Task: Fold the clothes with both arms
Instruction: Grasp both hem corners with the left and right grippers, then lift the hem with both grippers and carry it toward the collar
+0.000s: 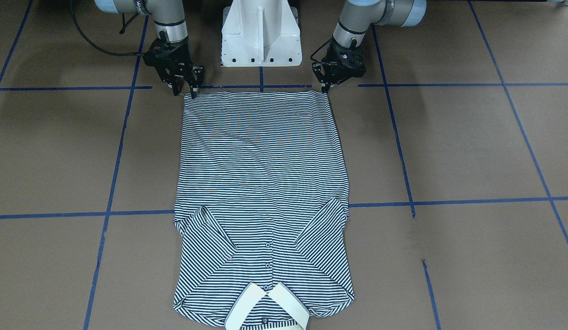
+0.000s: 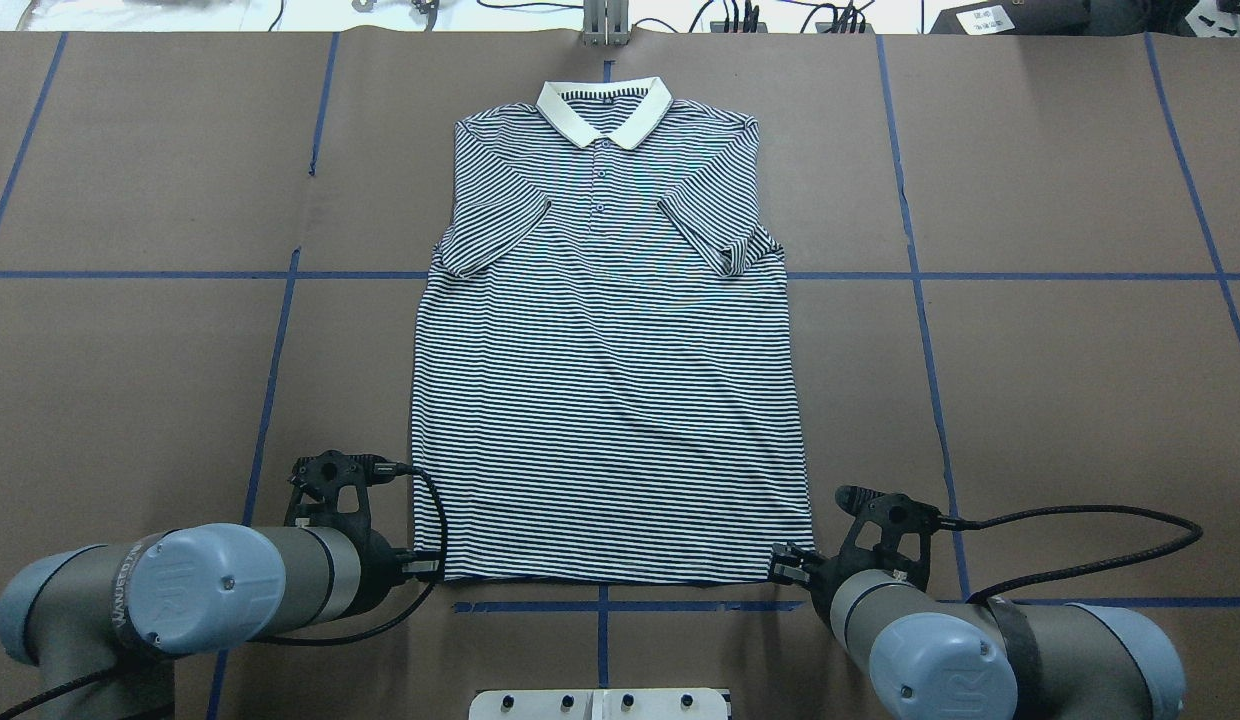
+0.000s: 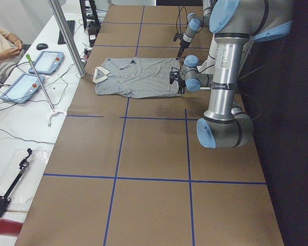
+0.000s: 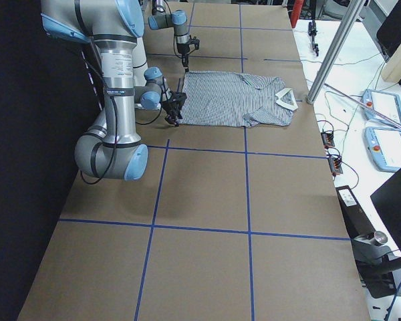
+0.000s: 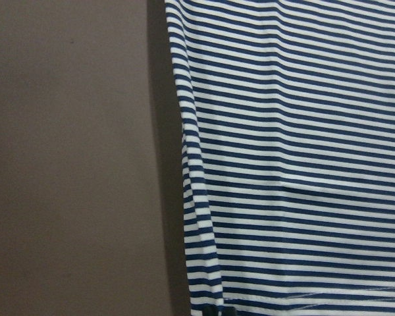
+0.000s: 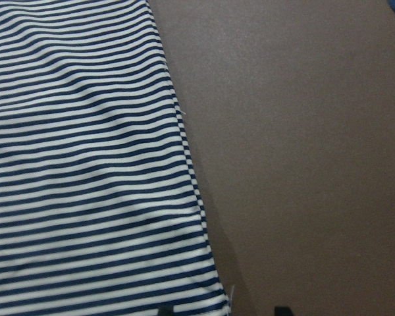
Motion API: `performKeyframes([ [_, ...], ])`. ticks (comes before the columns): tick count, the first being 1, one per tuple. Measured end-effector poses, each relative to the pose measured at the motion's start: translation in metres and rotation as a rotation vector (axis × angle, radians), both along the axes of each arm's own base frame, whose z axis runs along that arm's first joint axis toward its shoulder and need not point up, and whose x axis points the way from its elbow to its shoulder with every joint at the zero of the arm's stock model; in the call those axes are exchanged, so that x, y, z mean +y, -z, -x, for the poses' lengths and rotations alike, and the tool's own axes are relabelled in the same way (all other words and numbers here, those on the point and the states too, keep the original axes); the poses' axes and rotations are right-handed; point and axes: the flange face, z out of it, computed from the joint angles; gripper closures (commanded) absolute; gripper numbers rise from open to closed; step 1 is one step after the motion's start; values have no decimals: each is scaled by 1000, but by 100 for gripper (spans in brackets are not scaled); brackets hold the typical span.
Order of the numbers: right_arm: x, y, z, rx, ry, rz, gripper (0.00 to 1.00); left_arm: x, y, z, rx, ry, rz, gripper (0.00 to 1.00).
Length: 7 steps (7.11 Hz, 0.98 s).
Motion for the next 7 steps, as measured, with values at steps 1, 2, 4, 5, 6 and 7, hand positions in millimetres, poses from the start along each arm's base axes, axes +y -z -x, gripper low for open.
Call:
performKeyframes([
  [1,3,-1,1,1,5,0,62,0,0,0,1,0,0,100],
  [2,4,0,2,1,8,0,100,0,0,0,1,0,0,100],
  [4,4,2,2,-9,-7,1,100,0,1,0,1,2,0,100],
  [5,2,3,1,-14,-26,1,100,0,1,0,2,3,-1,100],
  [6,0,3,0,-16,-38,0,100,0,1,0,3,3,-1,100],
  [7,-4,5,-3,-19,-47,-1,100,0,3,0,6,3,-2,100],
])
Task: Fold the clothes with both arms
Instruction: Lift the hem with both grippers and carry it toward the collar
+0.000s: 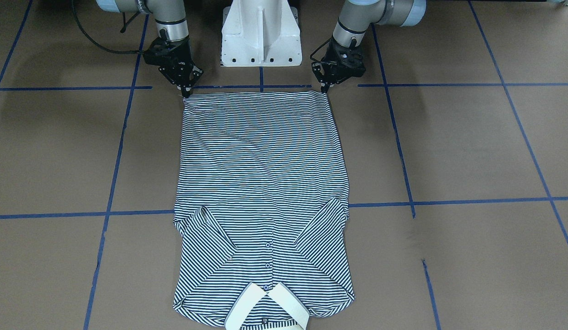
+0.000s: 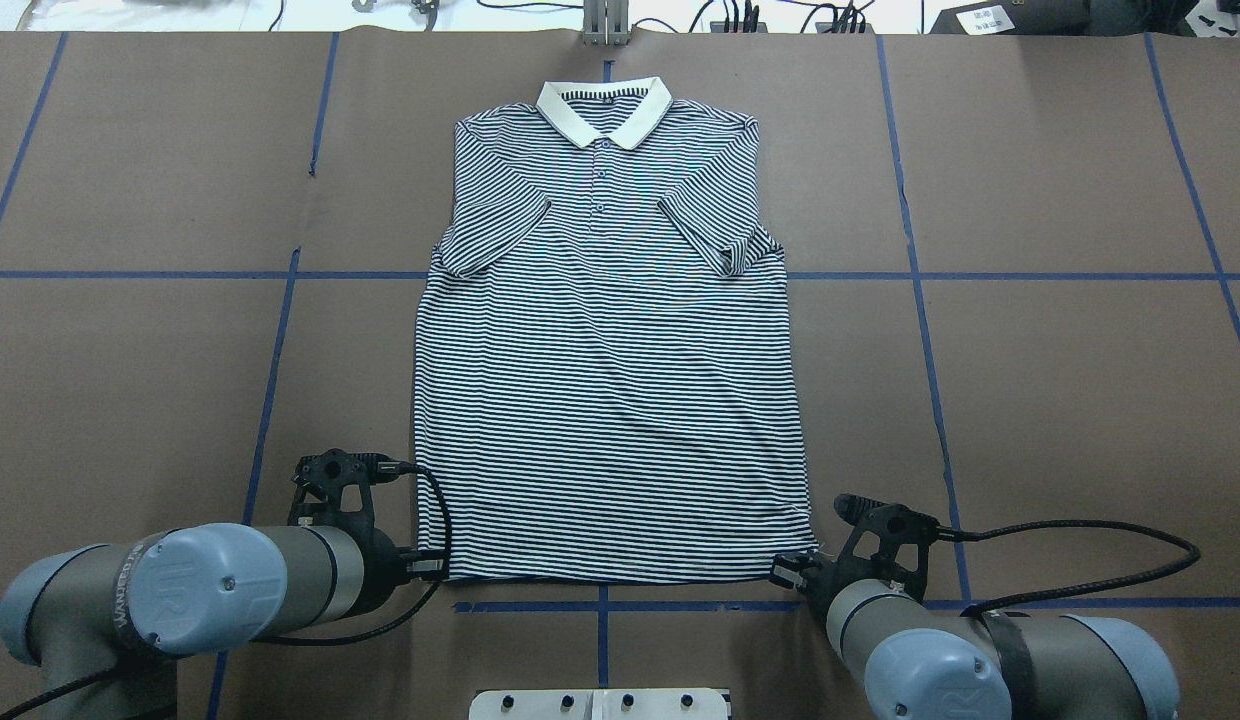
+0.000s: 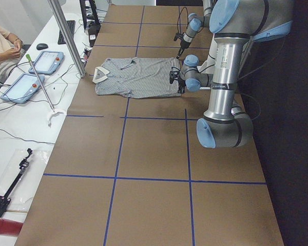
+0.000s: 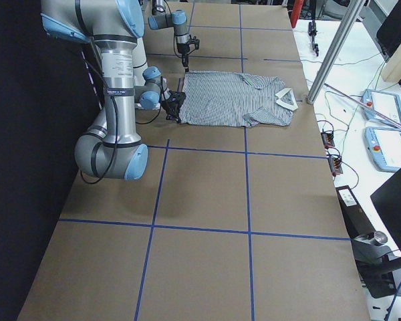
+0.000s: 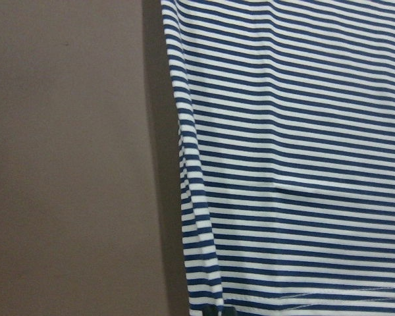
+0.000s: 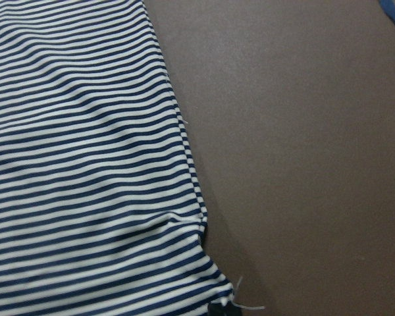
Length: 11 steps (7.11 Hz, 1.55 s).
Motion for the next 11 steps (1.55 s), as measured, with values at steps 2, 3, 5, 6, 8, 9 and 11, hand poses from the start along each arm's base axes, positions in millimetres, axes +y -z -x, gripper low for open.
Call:
performKeyframes([
  [2,-11,24,-23,-40,-17,-1,100,2,25,21,26,-4,-2,100],
  [3,-11,53,-48,-54,-11,7,100,9,51,46,28,-26,12,100],
  [5,-2,142,-128,-74,42,73,100,32,121,125,38,-93,57,100],
  [6,-1,182,-164,-86,63,120,100,38,150,162,49,-111,74,100],
  [8,-13,216,-188,-71,88,139,100,23,175,177,39,-105,64,100],
  [9,-33,219,-183,-46,85,105,100,-6,177,166,8,-79,23,100],
  [11,-108,213,-155,-35,32,52,100,-87,169,156,-89,-8,-57,100],
])
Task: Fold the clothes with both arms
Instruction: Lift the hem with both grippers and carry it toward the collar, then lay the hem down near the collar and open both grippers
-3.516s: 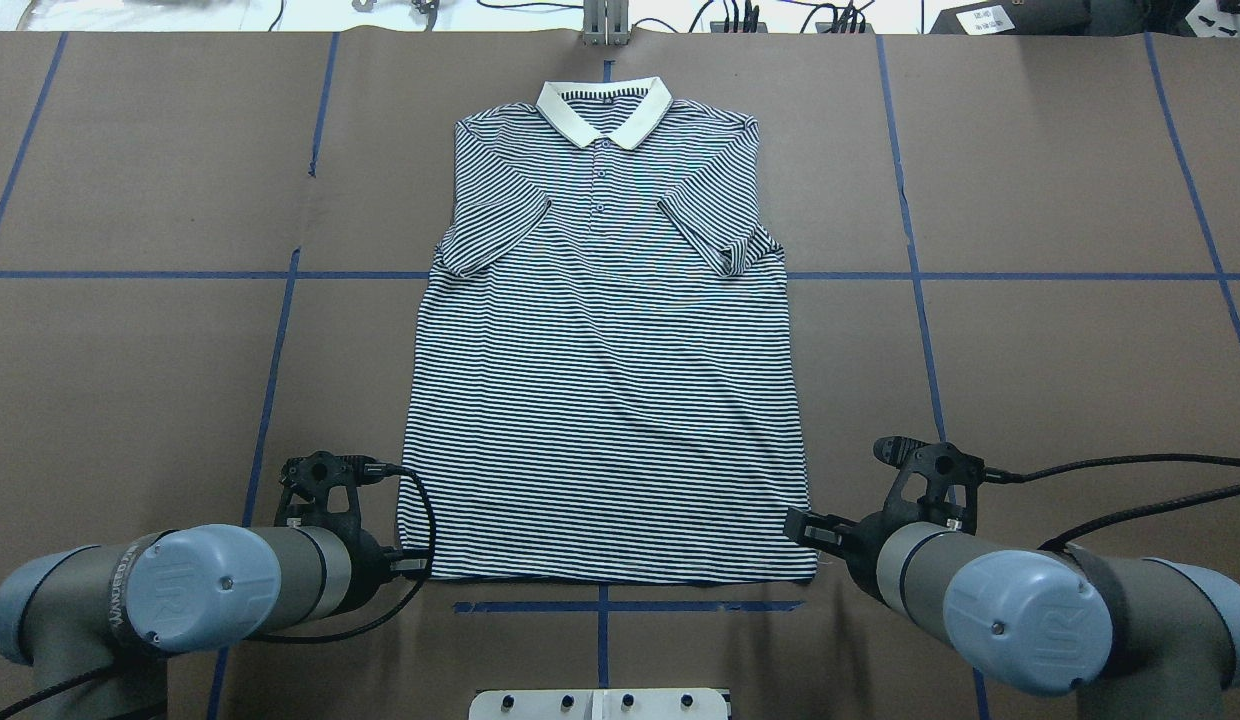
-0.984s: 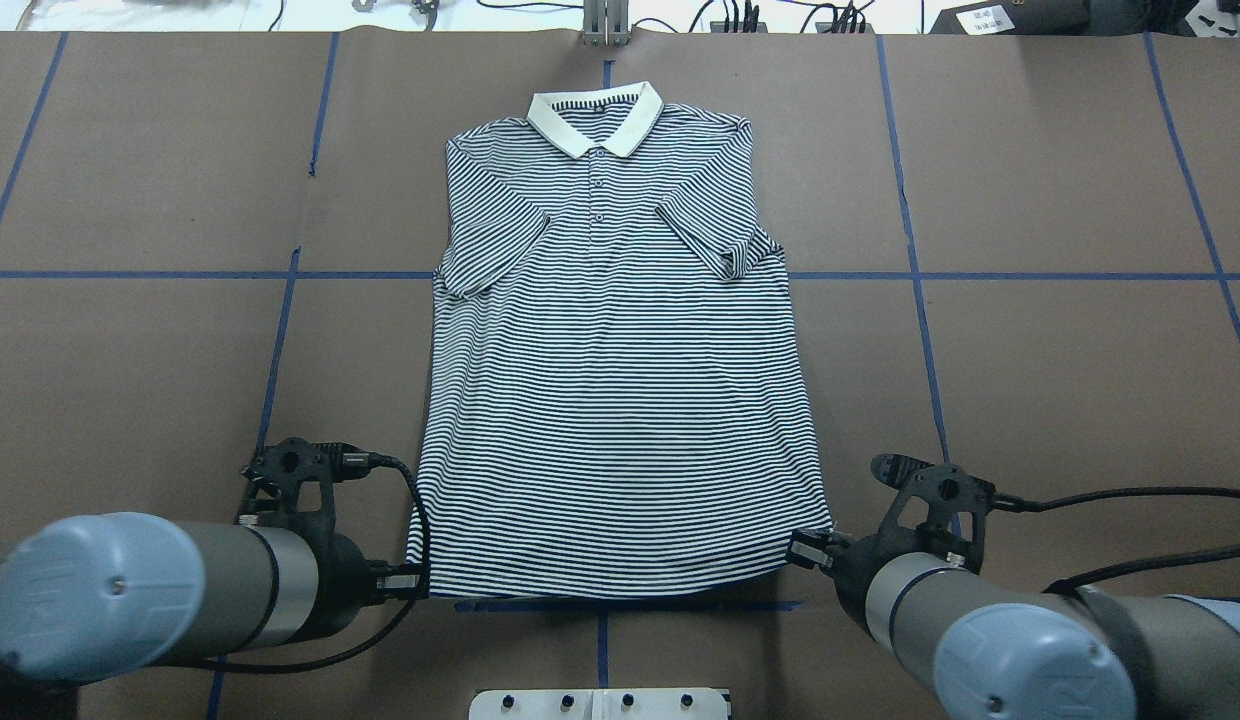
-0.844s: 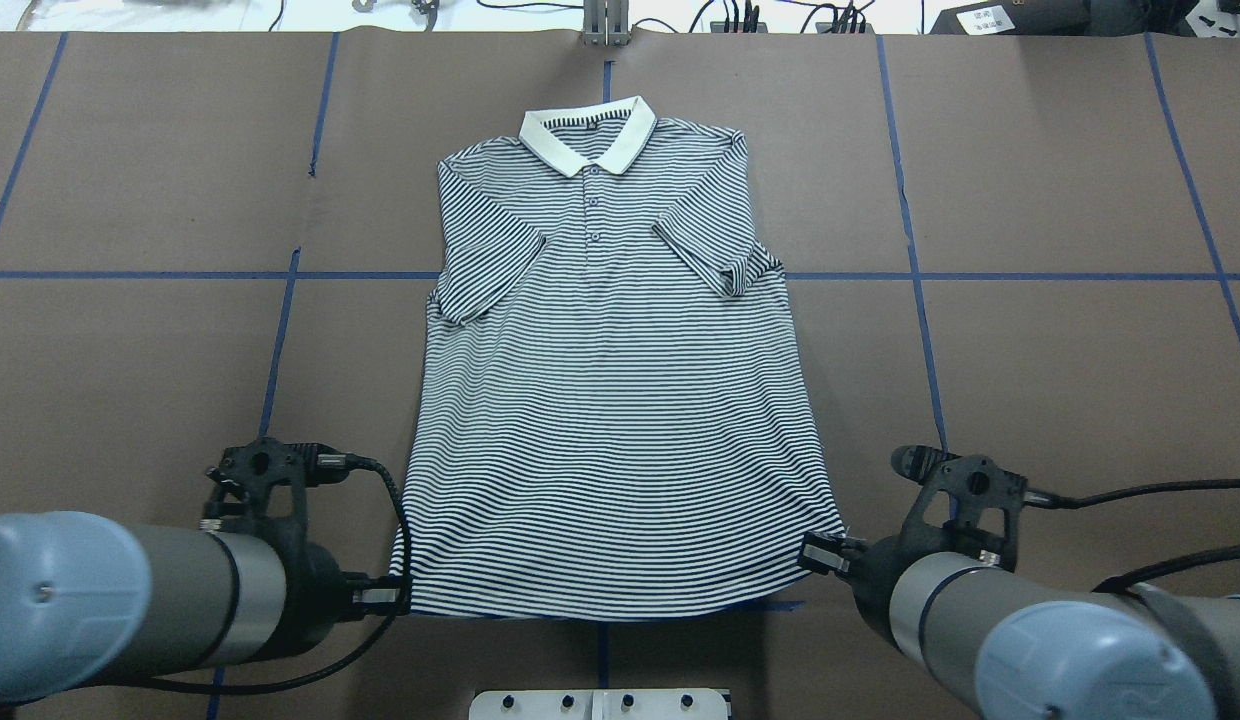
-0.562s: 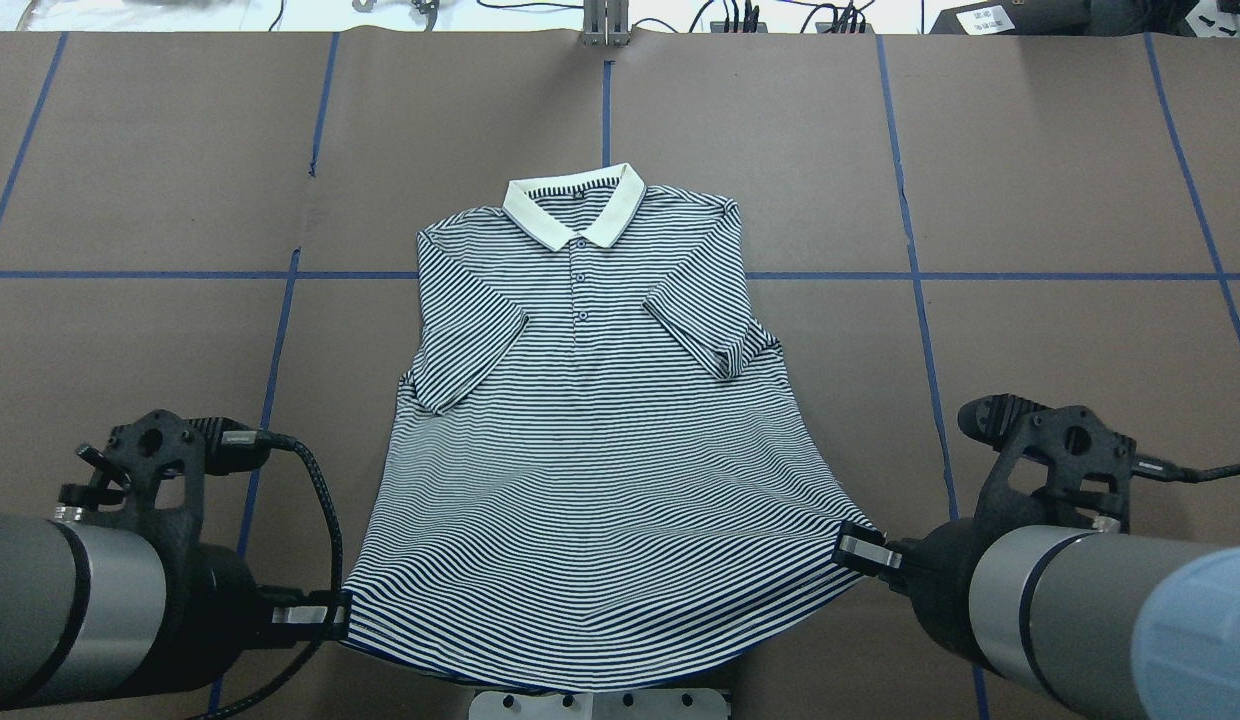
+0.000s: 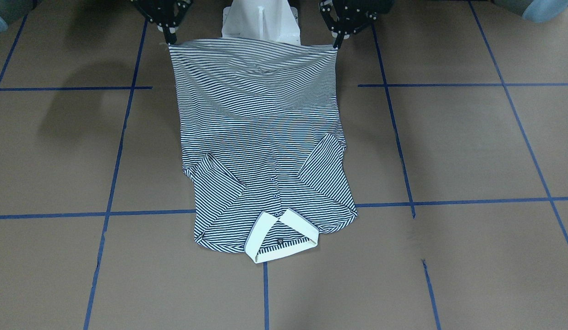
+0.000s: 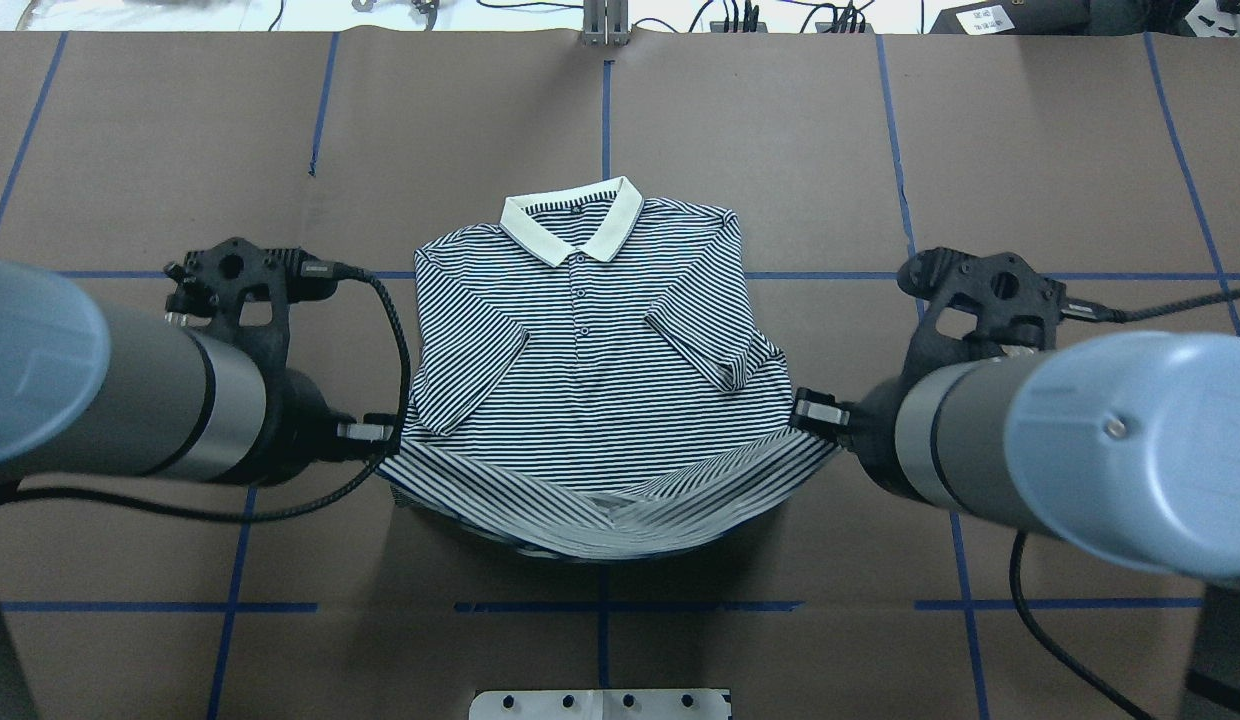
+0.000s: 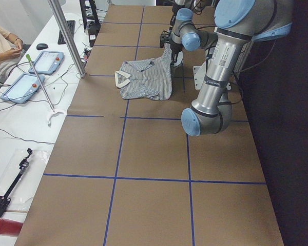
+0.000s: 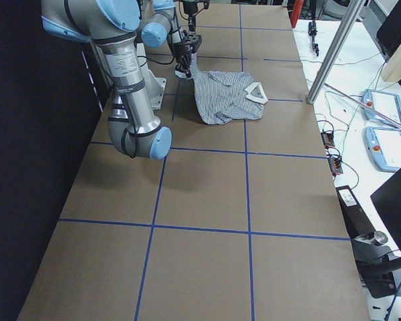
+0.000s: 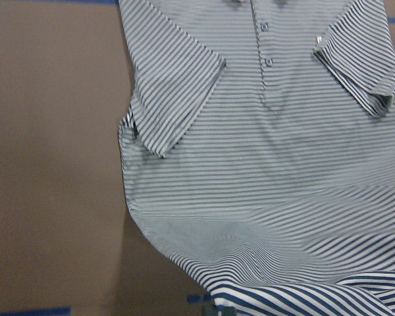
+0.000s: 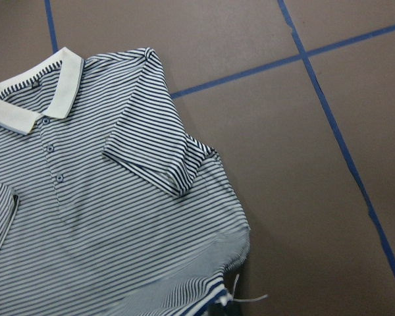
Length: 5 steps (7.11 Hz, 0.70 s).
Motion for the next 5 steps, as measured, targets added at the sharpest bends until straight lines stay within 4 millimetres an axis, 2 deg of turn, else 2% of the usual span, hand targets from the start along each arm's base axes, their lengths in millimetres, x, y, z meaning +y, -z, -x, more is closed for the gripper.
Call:
performKeyframes([
  [2,-91,-31,31,-7,-64,-12,100,-81,-19,1,-69,63,-59,100],
  [4,-164,-63,69,3,-109,-21,100,-160,-53,-29,-90,108,-88,100],
  [5,-191,-78,89,18,-121,-18,100,-192,-76,-47,-97,125,-97,100],
])
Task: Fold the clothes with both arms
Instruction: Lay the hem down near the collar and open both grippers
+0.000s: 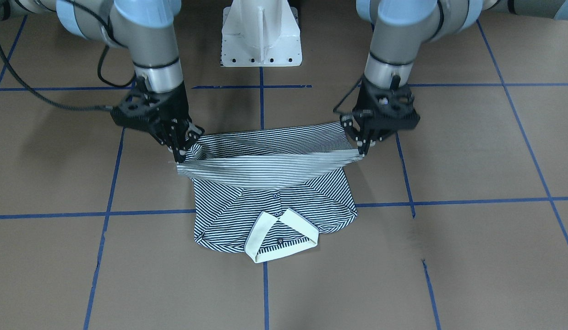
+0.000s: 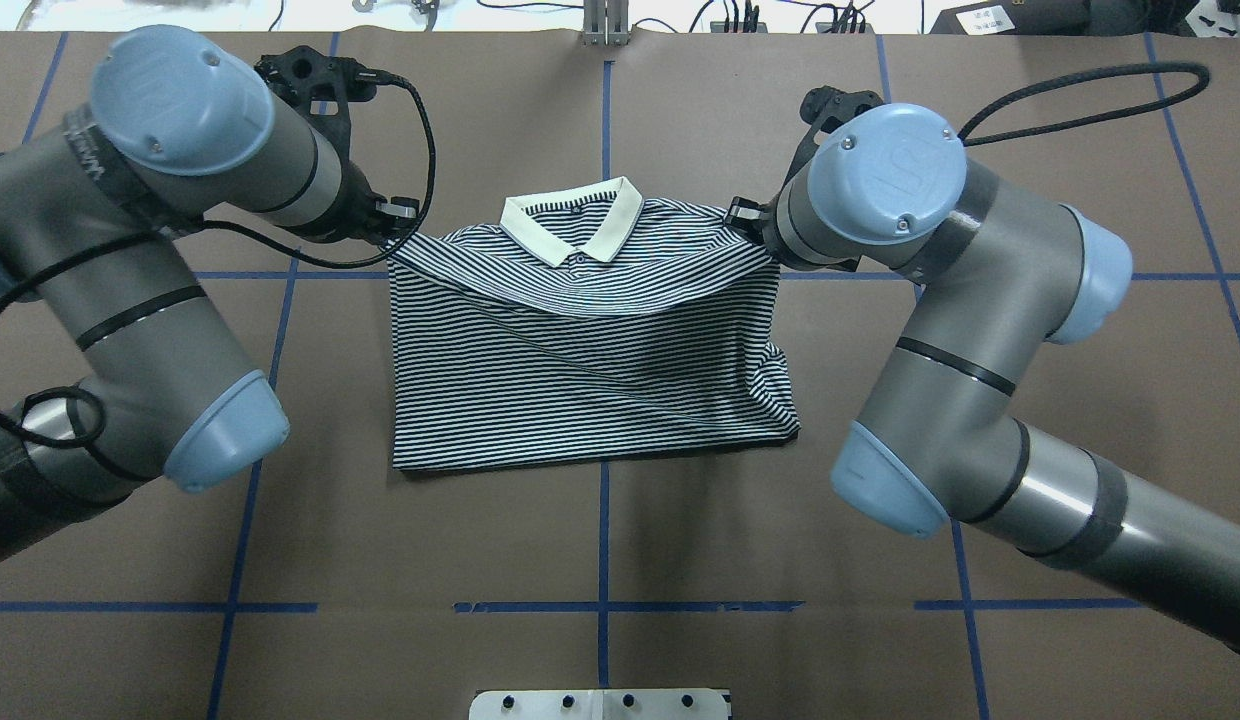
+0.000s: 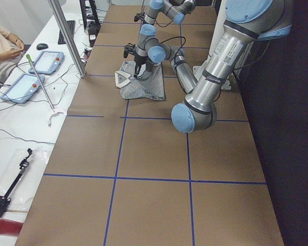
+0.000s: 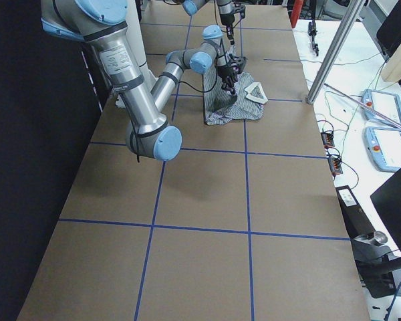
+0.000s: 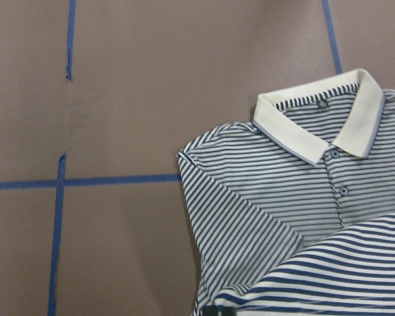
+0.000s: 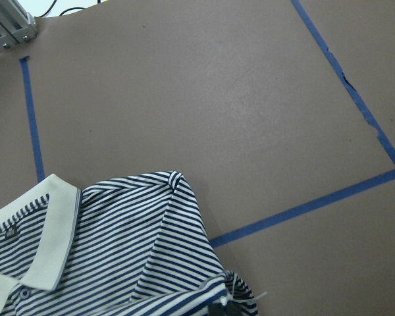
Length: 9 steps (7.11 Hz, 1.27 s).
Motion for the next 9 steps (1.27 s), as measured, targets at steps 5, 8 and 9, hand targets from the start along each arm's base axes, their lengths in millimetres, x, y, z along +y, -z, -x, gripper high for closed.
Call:
performKeyframes([
  [5,-73,-65,50,20,-29,-5,100,-61,-89,-45,-31,30,-24,100],
  [8,-91,-70,46,40,-34,-8,100,-60,-91,-48,-29,28,-24,100],
  [9,-97,-69,51,46,-34,-5,100,-60,-91,-48,-29,28,-23,100],
])
